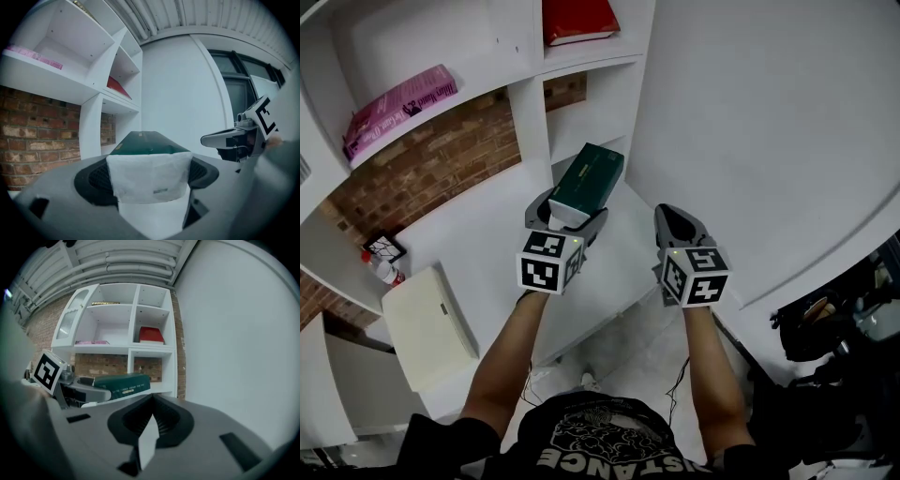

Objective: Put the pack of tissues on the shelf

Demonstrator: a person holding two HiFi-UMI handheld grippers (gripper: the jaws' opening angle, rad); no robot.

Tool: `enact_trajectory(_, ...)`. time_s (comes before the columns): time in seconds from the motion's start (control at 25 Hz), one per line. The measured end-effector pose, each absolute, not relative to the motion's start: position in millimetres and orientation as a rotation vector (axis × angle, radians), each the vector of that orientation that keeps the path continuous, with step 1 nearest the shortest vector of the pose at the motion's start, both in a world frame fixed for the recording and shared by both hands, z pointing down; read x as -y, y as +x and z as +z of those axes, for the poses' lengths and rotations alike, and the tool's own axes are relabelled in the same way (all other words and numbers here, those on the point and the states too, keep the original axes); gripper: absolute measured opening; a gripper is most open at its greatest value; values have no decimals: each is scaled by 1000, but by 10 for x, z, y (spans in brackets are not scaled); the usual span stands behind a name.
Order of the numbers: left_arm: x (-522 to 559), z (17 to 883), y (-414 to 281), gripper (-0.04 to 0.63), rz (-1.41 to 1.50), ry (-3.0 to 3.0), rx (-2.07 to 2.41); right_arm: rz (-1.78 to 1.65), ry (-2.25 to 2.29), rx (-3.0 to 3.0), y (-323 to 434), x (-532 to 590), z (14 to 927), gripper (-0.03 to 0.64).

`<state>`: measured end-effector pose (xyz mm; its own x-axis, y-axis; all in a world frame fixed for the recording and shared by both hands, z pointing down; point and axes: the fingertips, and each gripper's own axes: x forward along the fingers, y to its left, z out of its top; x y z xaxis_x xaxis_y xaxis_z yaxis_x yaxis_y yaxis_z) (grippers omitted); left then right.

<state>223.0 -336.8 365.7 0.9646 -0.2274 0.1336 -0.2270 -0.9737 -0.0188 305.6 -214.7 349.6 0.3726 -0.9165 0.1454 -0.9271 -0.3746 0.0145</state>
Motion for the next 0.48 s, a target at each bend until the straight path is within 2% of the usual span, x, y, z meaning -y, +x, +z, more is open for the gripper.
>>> enact_trajectory(0.48, 3743, 3657, 2480, 434, -193, -3111, -386, 168, 2482, 1754, 3248, 2679, 3532, 5)
